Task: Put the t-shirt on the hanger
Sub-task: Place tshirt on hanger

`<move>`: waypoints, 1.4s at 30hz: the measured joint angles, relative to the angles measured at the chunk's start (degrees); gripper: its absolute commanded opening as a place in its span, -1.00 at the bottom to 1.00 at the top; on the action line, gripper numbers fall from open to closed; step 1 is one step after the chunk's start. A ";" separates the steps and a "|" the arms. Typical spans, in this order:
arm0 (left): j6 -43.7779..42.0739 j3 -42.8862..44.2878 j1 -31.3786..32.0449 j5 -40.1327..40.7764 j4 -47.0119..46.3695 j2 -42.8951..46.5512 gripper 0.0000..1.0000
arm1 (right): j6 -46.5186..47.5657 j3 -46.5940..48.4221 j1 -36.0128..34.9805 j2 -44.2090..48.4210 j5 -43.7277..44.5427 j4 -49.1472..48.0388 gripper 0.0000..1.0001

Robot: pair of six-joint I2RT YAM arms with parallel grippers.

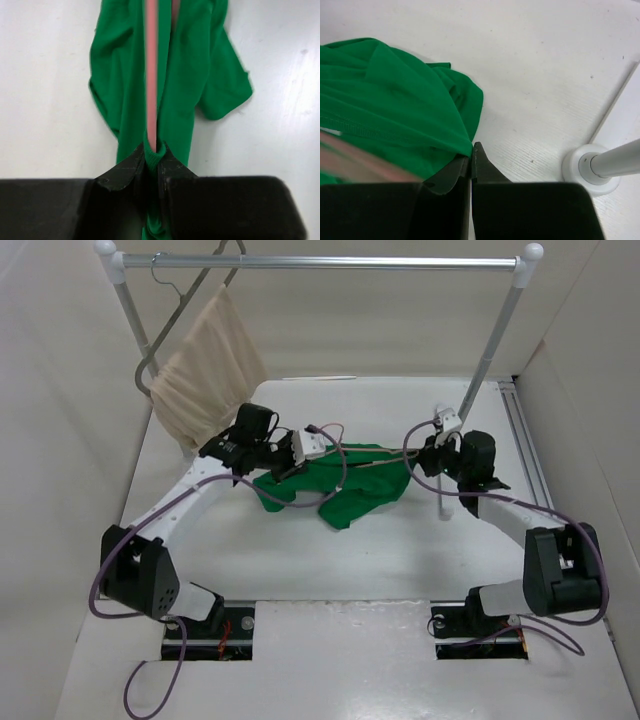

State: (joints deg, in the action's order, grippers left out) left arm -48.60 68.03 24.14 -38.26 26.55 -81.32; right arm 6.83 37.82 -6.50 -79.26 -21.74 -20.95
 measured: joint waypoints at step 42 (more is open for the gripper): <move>-7.98 -20.68 1.55 28.70 -33.92 7.34 -1.00 | 15.04 10.84 13.84 3.06 -40.13 27.58 -1.00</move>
State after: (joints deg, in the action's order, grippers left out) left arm -56.58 47.35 25.69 -9.56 -7.38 -73.97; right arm 21.87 48.66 7.33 -76.20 -61.87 6.63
